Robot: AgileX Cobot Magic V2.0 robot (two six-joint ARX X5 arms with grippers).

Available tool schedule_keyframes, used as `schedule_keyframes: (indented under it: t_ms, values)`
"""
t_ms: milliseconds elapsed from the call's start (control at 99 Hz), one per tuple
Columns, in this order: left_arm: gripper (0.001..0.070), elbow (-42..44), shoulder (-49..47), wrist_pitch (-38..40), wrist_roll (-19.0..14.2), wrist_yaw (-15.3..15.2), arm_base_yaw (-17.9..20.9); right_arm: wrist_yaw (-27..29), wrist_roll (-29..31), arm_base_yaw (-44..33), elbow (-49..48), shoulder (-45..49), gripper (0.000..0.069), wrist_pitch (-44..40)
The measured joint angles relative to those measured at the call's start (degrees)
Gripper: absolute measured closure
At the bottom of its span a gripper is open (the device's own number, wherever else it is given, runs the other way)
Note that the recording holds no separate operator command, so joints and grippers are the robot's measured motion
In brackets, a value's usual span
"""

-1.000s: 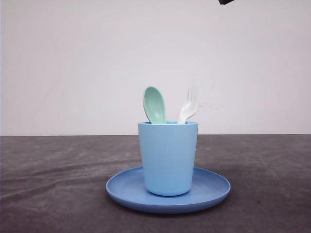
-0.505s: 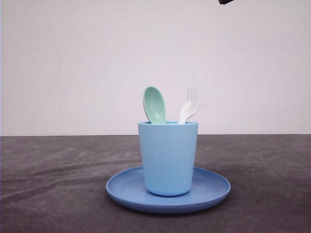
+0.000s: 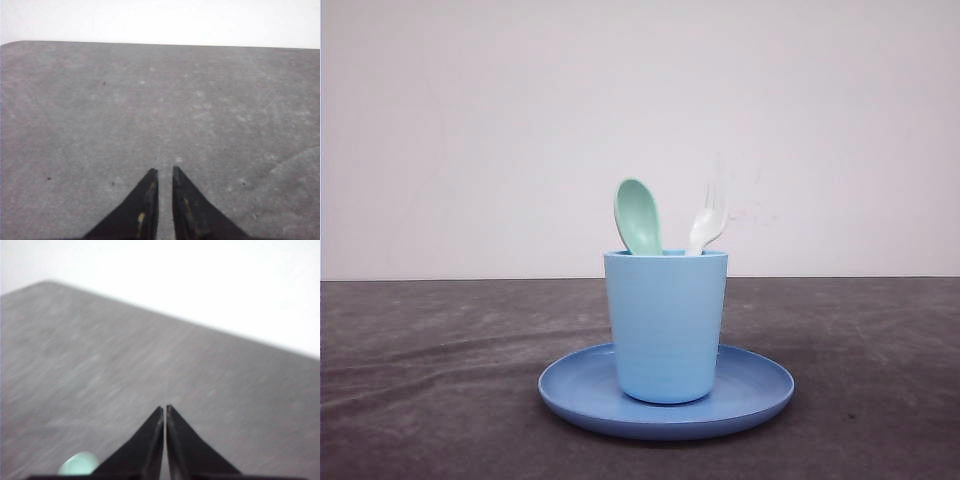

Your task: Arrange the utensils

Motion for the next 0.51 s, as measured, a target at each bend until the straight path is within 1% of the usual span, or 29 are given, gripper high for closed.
schedule_keyframes:
  t_ms: [91, 273, 394, 505]
  values:
    - [0.0684, 0.0, 0.0, 0.0, 0.0, 0.0, 0.0, -1.9, -1.8, -5.6, 0.0, -1.5, 0.0684, 0.2]
    - [0.0684, 0.0, 0.0, 0.0, 0.0, 0.0, 0.0, -12.1, -3.2, -19.3, -2.8, -5.0, 0.0684, 0.2]
    - [0.0684, 0.0, 0.0, 0.0, 0.0, 0.0, 0.0, -17.4, -3.7, -28.4, -8.8, -9.5, 0.0684, 0.8]
    - [0.0684, 0.0, 0.0, 0.0, 0.0, 0.0, 0.0, -20.5, -3.8, -35.3, -16.6, -15.2, 0.0684, 3.8]
